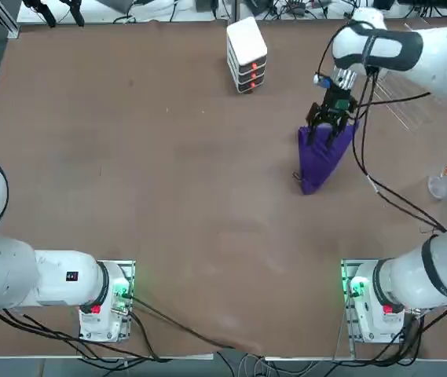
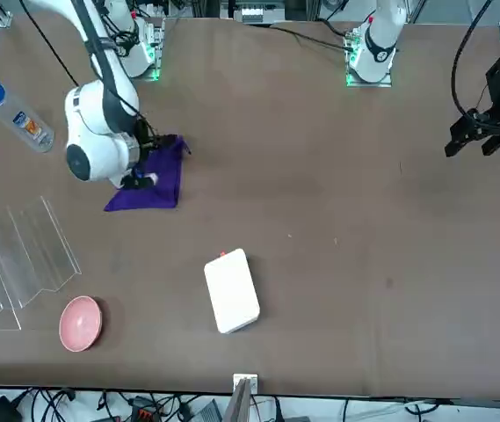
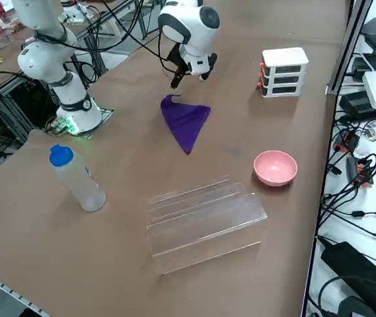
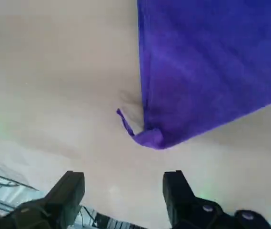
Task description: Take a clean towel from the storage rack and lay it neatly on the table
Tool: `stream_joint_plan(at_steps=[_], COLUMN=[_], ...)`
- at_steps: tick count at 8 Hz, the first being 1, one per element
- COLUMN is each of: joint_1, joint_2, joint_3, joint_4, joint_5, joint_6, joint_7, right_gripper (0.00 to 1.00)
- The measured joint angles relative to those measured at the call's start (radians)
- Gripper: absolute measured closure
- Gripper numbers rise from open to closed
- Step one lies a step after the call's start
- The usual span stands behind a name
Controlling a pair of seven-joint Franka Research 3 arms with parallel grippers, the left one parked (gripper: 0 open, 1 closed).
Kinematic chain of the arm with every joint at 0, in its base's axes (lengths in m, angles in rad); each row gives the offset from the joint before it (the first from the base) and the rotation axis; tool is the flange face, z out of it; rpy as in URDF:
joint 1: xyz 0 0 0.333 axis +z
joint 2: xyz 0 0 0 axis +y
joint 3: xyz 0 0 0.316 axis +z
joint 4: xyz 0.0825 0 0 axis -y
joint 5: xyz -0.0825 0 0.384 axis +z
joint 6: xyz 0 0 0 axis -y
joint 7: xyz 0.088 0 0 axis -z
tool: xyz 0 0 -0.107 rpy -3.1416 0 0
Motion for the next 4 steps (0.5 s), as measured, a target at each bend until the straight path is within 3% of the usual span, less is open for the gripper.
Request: stream_joint_plan(at_steps=[2, 4], joint_1=[-0.014, -0.022], joint_2=[-0.014, -0.018], joint_3=[-0.049, -0.065], joint_4=[0.045, 0.121], joint_5=[-0.034, -0.146], joint_6=[0.037, 0.052], joint_7=[0.075, 0.229], right_gripper=[0.00, 0.00])
